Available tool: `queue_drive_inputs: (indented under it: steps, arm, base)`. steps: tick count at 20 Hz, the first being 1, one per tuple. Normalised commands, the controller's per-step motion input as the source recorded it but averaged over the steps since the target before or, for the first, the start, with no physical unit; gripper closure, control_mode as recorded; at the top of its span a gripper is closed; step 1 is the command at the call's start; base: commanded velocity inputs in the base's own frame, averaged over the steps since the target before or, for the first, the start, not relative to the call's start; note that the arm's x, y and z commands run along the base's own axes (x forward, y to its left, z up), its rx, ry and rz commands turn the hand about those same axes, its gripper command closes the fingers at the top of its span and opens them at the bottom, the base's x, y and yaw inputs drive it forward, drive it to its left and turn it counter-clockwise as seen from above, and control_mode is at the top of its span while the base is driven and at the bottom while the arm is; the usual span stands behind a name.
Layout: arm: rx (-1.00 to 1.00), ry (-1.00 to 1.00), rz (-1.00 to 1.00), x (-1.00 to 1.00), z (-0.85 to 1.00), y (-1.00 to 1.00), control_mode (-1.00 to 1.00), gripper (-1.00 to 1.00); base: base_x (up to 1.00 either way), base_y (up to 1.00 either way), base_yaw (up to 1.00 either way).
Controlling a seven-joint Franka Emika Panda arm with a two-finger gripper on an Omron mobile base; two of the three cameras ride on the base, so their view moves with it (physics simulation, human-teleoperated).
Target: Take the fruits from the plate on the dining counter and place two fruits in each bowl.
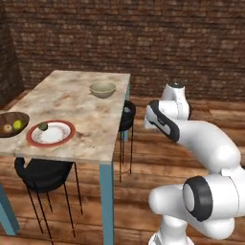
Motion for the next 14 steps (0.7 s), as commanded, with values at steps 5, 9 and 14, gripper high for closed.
queue_drive_inputs:
  steps: [5, 9, 14]
  arm:
    - [0.00, 0.00, 0.00, 0.00, 0.00, 0.00, 1.00, 1.00]
    - [0.00, 0.00, 0.00, 0.00, 0.00, 0.00, 1.00, 1.00]
    - [0.00, 0.00, 0.00, 0.00, 0.00, 0.00, 1.00, 1.00]
  base:
    - [0.00, -0.75, 0.80]
    - [0.00, -0.78, 0.79]
    - [0.00, -0.80, 0.77]
